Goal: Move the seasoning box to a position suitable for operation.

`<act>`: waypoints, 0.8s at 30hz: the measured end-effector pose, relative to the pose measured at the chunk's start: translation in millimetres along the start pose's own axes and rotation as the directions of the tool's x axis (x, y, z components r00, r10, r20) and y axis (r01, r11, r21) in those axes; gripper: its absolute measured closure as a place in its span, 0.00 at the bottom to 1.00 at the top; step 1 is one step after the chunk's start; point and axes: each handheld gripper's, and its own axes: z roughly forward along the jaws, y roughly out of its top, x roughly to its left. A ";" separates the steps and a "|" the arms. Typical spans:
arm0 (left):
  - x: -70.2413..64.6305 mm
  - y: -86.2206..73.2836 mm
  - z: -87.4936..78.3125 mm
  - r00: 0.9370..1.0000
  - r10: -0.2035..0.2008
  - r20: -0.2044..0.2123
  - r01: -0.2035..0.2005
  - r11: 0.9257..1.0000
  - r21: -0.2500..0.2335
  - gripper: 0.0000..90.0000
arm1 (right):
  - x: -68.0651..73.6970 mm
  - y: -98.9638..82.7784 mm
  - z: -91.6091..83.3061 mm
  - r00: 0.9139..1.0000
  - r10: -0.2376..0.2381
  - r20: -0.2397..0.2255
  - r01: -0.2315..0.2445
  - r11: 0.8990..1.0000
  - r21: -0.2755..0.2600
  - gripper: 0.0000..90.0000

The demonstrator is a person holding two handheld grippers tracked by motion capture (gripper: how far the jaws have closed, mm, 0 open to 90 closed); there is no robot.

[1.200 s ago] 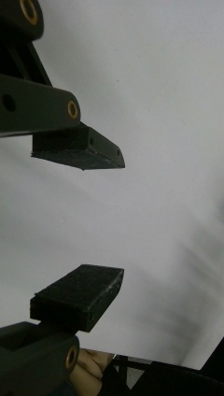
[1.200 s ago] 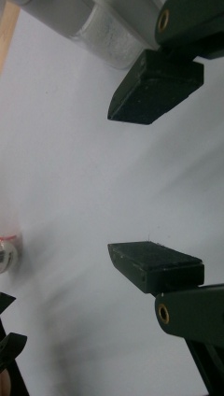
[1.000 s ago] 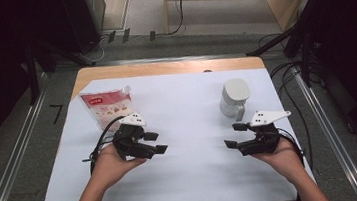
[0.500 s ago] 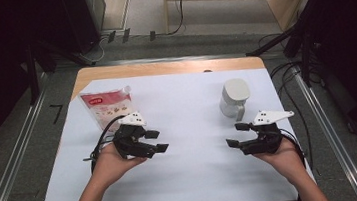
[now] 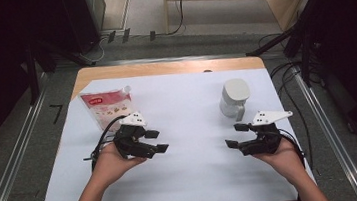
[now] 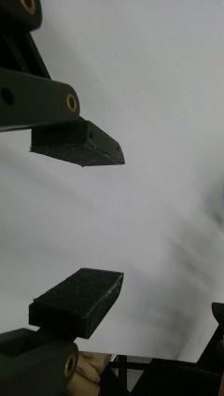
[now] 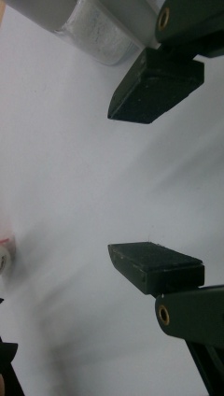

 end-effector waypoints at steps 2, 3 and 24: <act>0.1 0.0 -0.4 1.000 0.000 -0.002 0.000 1.000 0.003 0.43 | 0.6 0.9 -1.2 1.000 0.010 -0.001 -0.010 1.000 -0.001 0.33; 1.1 -0.1 -1.4 1.000 -0.001 0.001 0.001 1.000 -0.002 0.43 | 0.5 1.8 -2.1 1.000 0.009 0.001 -0.009 1.000 -0.005 0.33; 5.8 -0.8 -6.0 0.999 -0.011 -0.037 0.010 1.000 -0.016 0.43 | -10.5 40.3 -33.5 0.977 0.070 0.201 -0.056 0.996 -0.076 0.29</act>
